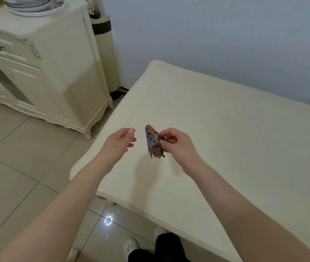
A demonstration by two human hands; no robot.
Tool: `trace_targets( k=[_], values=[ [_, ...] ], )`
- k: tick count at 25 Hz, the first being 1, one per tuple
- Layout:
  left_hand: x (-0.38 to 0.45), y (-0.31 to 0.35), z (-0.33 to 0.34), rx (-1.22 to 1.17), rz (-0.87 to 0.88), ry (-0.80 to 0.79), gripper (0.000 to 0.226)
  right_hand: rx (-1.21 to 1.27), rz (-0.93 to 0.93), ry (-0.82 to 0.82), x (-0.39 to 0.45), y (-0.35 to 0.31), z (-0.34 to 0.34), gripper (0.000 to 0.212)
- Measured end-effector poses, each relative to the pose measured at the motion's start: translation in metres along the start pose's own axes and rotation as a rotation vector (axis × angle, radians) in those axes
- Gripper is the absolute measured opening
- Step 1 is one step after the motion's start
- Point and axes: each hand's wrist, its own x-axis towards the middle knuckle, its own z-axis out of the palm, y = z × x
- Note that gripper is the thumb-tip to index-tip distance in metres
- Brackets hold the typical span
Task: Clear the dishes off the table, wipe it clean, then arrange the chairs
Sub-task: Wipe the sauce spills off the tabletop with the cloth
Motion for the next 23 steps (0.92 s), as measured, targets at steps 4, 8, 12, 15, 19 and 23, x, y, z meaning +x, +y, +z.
trace_targets(
  k=[4, 8, 12, 15, 19, 23],
  values=[
    [0.013, 0.01, -0.049, 0.008, -0.004, 0.014, 0.04, 0.046, -0.057, -0.051, 0.044, -0.023, 0.043, 0.01],
    [0.027, 0.025, -0.106, 0.015, 0.012, -0.015, 0.039, 0.036, -0.152, -0.126, 0.085, -0.05, 0.105, 0.007],
    [0.061, 0.038, -0.181, -0.005, 0.061, -0.016, 0.045, 0.02, -0.191, -0.157, 0.131, -0.081, 0.172, 0.004],
    [0.099, 0.043, -0.255, 0.001, 0.107, -0.026, 0.054, -0.008, -0.223, -0.127, 0.176, -0.107, 0.236, 0.004],
    [0.143, 0.045, -0.375, -0.016, 0.165, -0.097, 0.082, -0.024, -0.235, -0.071, 0.227, -0.148, 0.346, 0.007],
    [0.174, 0.059, -0.497, 0.028, 0.198, -0.135, 0.073, -0.052, -0.24, -0.047, 0.268, -0.203, 0.458, 0.004]
  ],
)
